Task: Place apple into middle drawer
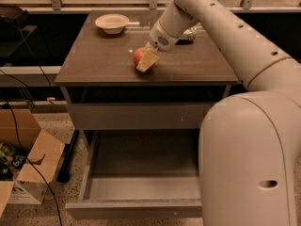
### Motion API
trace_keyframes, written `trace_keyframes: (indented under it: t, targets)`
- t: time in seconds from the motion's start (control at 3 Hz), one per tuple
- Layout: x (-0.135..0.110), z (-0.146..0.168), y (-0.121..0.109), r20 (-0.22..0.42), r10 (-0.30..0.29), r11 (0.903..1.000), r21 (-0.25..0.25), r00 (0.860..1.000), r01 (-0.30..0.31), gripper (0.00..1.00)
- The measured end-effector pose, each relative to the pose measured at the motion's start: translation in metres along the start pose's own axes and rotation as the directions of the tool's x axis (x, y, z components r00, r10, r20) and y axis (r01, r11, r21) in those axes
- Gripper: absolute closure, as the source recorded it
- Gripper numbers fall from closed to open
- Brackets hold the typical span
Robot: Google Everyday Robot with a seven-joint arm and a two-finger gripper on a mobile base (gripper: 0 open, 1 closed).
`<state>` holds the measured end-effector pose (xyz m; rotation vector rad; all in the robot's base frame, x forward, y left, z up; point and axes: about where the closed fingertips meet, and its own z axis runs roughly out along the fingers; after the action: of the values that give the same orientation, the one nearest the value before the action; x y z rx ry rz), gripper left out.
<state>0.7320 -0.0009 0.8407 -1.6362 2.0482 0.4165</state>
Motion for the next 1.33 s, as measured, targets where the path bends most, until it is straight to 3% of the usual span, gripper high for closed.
trace_keyframes:
  t: [0.33, 0.67, 1.0, 1.33]
  targets:
    - [0.0, 0.001, 0.002, -0.009, -0.005, 1.0, -0.004, 1.0, 0.005, 1.0]
    - [-0.006, -0.027, 0.011, -0.013, -0.06, 0.9976, 0.034, 0.998, 0.06, 1.0]
    - [-0.01, -0.068, 0.033, 0.002, -0.122, 0.9891, 0.083, 0.993, 0.121, 1.0]
    - [0.003, -0.087, 0.058, -0.007, -0.14, 0.9874, 0.074, 0.99, 0.14, 1.0]
